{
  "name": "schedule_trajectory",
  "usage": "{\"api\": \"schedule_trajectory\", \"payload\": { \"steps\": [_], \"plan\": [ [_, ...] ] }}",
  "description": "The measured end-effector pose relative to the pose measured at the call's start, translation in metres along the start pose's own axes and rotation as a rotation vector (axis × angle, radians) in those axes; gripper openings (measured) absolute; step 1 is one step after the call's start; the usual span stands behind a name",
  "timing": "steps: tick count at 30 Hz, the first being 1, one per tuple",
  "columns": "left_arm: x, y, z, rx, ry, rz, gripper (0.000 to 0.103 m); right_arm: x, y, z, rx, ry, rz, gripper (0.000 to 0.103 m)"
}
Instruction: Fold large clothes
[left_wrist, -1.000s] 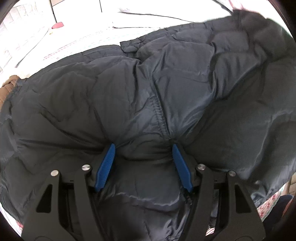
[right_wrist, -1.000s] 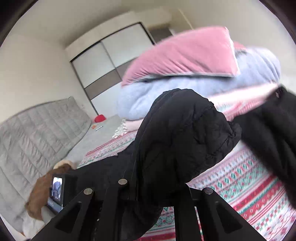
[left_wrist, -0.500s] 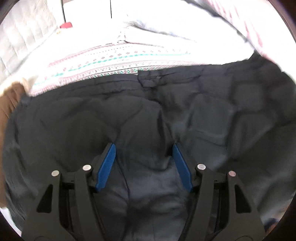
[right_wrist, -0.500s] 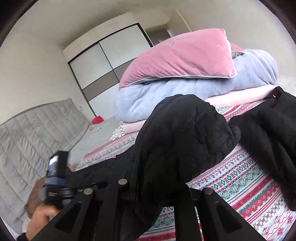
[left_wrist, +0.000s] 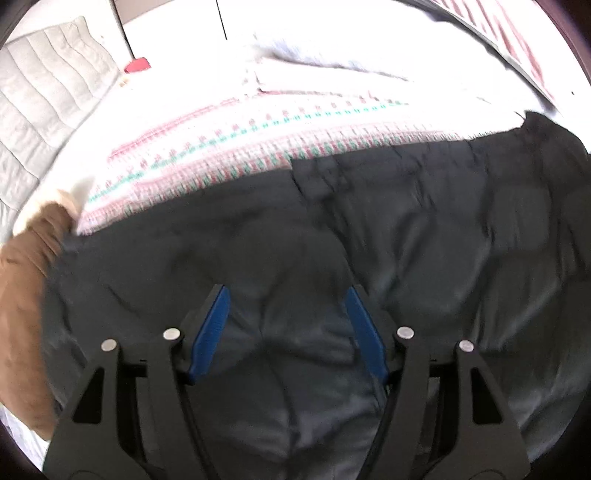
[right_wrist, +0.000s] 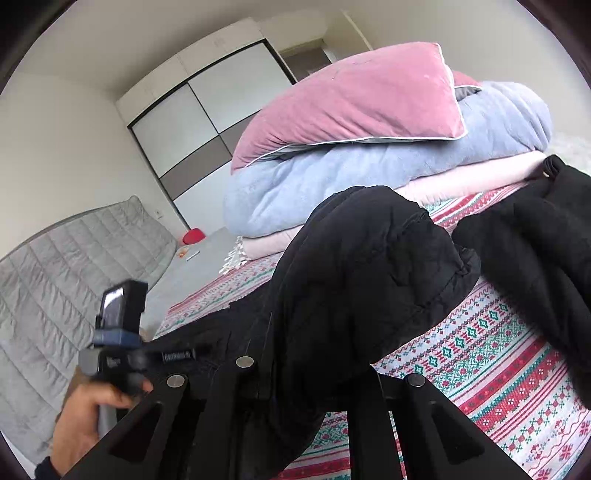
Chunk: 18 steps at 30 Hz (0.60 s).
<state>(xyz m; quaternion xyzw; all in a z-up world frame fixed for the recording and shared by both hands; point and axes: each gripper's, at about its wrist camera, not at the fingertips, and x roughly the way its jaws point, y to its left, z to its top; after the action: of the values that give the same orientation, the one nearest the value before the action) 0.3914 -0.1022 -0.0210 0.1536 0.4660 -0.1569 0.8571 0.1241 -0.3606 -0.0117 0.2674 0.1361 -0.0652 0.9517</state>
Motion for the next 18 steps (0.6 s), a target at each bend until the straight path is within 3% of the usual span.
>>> {"api": "schedule_trajectory", "payload": {
  "steps": [5,9,12,18],
  "plan": [
    [0.046,-0.024,0.009,0.053,0.096,0.066,0.067,0.000,0.000,0.000,0.004,0.000,0.008,0.012],
    [0.048,-0.028,0.005,0.070,0.087,0.093,0.067,0.000,0.002,0.000,-0.001,0.002,0.004,0.012],
    [0.034,-0.018,0.005,0.051,0.107,0.045,0.067,0.001,0.000,0.001,0.008,0.004,-0.004,0.012],
    [-0.051,0.055,-0.033,-0.173,-0.004,-0.143,0.067,0.003,-0.014,0.008,0.041,0.014,-0.053,0.012]
  ]
}}
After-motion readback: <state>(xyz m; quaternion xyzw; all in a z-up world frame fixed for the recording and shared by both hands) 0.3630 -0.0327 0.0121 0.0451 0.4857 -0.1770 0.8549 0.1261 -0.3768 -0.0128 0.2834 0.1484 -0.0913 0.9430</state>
